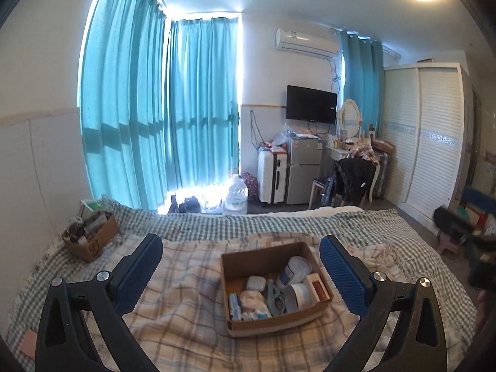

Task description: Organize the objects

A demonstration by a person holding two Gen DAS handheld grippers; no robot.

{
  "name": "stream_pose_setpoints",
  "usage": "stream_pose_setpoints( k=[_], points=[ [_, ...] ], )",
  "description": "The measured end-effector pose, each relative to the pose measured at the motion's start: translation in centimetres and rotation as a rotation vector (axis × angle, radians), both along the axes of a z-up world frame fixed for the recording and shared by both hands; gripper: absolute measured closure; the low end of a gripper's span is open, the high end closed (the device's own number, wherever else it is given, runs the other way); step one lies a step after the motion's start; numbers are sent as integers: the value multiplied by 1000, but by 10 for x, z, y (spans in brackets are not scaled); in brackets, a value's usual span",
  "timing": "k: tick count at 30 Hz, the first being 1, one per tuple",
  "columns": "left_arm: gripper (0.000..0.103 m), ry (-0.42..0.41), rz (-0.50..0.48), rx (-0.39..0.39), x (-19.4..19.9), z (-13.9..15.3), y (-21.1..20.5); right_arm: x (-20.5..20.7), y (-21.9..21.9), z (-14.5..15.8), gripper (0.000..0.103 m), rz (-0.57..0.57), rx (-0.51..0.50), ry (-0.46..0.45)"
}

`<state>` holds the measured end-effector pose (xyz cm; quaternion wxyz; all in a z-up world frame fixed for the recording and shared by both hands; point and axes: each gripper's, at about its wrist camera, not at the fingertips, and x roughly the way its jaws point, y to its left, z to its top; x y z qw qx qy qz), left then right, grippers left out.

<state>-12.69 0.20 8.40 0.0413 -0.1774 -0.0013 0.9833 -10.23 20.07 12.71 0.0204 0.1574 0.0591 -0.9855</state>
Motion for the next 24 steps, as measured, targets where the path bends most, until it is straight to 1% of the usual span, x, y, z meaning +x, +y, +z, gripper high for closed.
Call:
stream_pose_setpoints(
  k=[2,6,11,13,14,18,22,24],
  points=[
    [0,-5,-6,8,3,-13,4,-4,-3,-21,0,18,5,-23],
    [0,8,12,-11,6,-42,8,-10,-7,-73,0,22,35,-18],
    [0,4,26,-17,8,-79,8,-23,-2,-118,0,9,-15,-49],
    [0,-3,41,-31,7,-92,7,-26,2,-130,0,-6,-39,-62],
    [0,-9,44,-33,6,-100,6,-29,3,-138,0,-23,-34,-68],
    [0,-53,54,-15,1,-127,-1,-36,8,-157,0,-55,-39,-83],
    [0,-81,72,-18,-1,-141,-7,-45,11,-172,0,-78,-39,-130],
    [0,-92,79,-20,-4,-143,-10,-46,9,-174,0,-81,-28,-133]
  ],
)
